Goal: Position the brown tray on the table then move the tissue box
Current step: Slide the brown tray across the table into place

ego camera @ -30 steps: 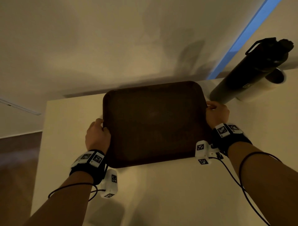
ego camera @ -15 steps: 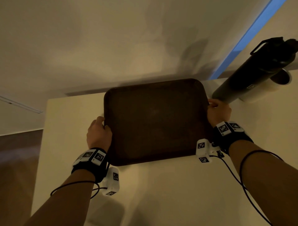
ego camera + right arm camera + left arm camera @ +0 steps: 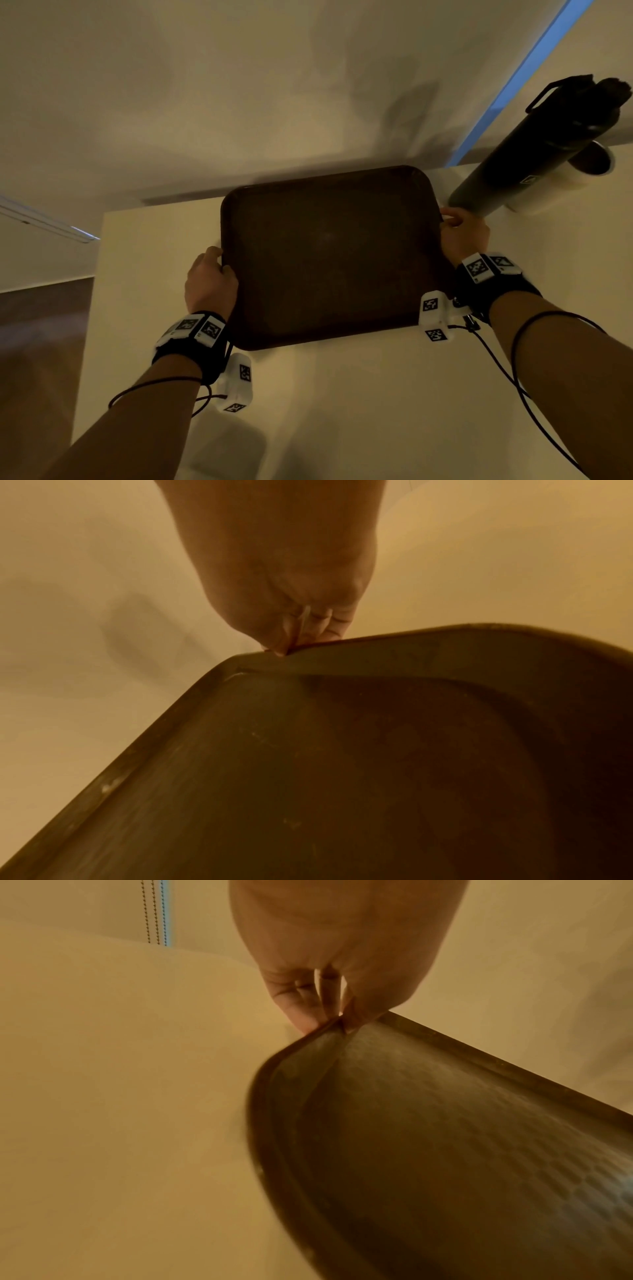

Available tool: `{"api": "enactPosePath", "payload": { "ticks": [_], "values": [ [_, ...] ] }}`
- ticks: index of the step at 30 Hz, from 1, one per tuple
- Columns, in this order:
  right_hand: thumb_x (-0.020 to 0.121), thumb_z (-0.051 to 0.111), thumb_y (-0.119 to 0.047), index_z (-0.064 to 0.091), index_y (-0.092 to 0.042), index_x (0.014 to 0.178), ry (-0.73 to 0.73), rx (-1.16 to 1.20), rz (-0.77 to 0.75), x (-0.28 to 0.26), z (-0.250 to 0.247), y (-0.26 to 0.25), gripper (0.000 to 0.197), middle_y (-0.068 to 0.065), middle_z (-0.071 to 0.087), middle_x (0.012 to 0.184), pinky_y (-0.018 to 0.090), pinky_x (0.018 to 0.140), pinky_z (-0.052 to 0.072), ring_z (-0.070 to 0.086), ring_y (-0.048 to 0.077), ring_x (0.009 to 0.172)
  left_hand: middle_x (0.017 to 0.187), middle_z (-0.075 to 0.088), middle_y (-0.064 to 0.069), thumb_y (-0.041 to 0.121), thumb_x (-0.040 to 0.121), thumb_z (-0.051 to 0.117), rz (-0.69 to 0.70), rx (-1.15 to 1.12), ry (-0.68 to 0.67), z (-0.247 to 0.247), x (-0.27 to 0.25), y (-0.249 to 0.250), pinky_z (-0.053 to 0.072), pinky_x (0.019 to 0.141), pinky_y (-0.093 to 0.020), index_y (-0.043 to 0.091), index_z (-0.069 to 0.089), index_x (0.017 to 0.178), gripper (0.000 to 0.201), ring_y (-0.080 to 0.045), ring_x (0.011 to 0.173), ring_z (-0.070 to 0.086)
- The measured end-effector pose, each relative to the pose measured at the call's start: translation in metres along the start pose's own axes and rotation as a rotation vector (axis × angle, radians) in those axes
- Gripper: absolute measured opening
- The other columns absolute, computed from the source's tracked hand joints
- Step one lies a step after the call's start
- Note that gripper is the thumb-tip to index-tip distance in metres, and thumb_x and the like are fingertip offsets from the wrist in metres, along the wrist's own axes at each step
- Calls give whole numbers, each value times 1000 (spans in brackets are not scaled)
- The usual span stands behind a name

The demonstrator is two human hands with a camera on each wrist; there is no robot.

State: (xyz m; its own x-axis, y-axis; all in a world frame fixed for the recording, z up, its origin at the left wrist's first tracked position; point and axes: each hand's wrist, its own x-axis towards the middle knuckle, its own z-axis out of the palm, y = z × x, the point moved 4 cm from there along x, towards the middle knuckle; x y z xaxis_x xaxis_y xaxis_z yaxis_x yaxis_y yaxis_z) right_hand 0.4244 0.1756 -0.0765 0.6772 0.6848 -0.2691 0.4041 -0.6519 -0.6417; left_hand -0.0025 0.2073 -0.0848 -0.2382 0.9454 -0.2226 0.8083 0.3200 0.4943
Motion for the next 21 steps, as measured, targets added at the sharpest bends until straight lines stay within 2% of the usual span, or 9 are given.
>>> {"api": "enactPosePath", "payload": {
  "ticks": [5, 8, 11, 14, 16, 18, 19, 21],
  "values": [
    [92, 55, -17, 55, -16, 133, -13, 12, -49, -18, -5, 6, 41, 12, 64, 125, 29, 86, 41, 61, 27, 111, 112, 65, -14, 24, 90, 52, -25, -27, -26, -10, -6, 1, 52, 88, -47, 15, 54, 130, 41, -34, 102, 62],
    [90, 58, -20, 54, -14, 132, 37, 3, -135, -39, -11, 8, 43, 15, 61, 126, 34, 91, 42, 57, 30, 114, 115, 64, -13, 29, 91, 54, -59, -54, 3, -27, -16, -2, 49, 91, -45, 14, 53, 132, 44, -33, 106, 61],
    [88, 58, -20, 56, -15, 129, 30, 28, -207, -72, -10, 3, 41, 13, 60, 125, 37, 94, 44, 56, 29, 115, 109, 66, -15, 25, 91, 56, -70, -107, 48, -53, -33, -9, 46, 89, -40, 10, 55, 130, 42, -33, 104, 62],
    [90, 60, -16, 55, -13, 129, -116, 83, -286, -124, 4, -5, 40, 9, 58, 125, 27, 89, 42, 55, 20, 110, 102, 68, -18, 24, 88, 59, -92, -131, 33, -81, -55, -24, 46, 87, -36, 8, 63, 119, 35, -35, 100, 63],
    [91, 60, -17, 54, -14, 130, -271, 130, -311, -165, 20, -9, 39, 3, 58, 122, 25, 88, 42, 54, 13, 107, 96, 72, -18, 30, 82, 63, -124, -160, -18, -96, -70, -39, 54, 88, -42, 12, 68, 104, 29, -37, 95, 67],
    [92, 59, -19, 54, -16, 128, -426, 140, -352, -212, 37, -11, 37, -1, 58, 118, 26, 88, 46, 55, 12, 105, 88, 72, -18, 34, 76, 63, -153, -204, -66, -110, -90, -54, 57, 86, -49, 18, 68, 86, 20, -36, 85, 69],
    [92, 58, -21, 55, -16, 127, -495, 138, -388, -235, 45, -10, 35, -1, 59, 117, 28, 90, 48, 57, 13, 105, 84, 70, -16, 33, 77, 63, -166, -211, -86, -116, -104, -61, 55, 85, -48, 19, 67, 82, 15, -33, 80, 68],
    [93, 57, -24, 57, -15, 124, -615, 134, -466, -279, 59, -7, 32, 1, 61, 118, 31, 91, 50, 58, 14, 103, 81, 68, -12, 29, 82, 63, -179, -235, -102, -126, -129, -73, 53, 82, -42, 15, 68, 85, 15, -28, 76, 64]
  ]
}}
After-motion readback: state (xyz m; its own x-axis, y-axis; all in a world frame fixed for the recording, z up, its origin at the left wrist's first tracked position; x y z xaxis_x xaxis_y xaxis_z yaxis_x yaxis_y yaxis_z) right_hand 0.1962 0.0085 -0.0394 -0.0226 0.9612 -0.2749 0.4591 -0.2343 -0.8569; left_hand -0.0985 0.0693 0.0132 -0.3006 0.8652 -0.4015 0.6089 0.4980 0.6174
